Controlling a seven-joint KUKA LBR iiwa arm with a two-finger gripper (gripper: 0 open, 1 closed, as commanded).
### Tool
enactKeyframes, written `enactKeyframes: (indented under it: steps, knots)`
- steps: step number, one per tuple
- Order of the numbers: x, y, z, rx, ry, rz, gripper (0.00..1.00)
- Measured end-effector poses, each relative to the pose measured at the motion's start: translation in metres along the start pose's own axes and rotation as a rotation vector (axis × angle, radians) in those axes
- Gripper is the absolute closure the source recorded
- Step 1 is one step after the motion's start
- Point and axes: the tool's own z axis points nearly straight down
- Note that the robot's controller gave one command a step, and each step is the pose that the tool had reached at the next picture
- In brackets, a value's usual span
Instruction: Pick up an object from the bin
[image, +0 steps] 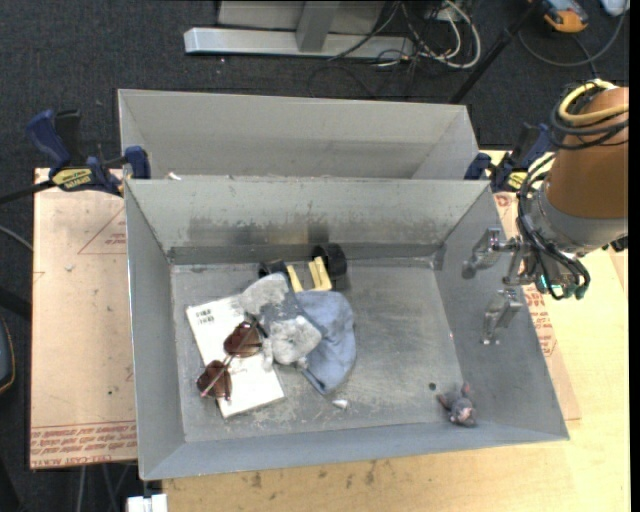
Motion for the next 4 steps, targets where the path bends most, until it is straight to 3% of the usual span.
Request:
enactKeyframes:
  steps: [1,2,3,4]
  knots:
    - [-0.012,0.011,0.033,0.002,-0.007,-0.063,0.0]
    - [0.004,0.054,0.073,-0.001,0.0,-0.228,0.0]
    - [0.014,0.07,0.073,-0.004,0.005,-0.275,0.0]
    - [-0.001,0.089,0.063,0.0,-0.001,-0.53,0.0]
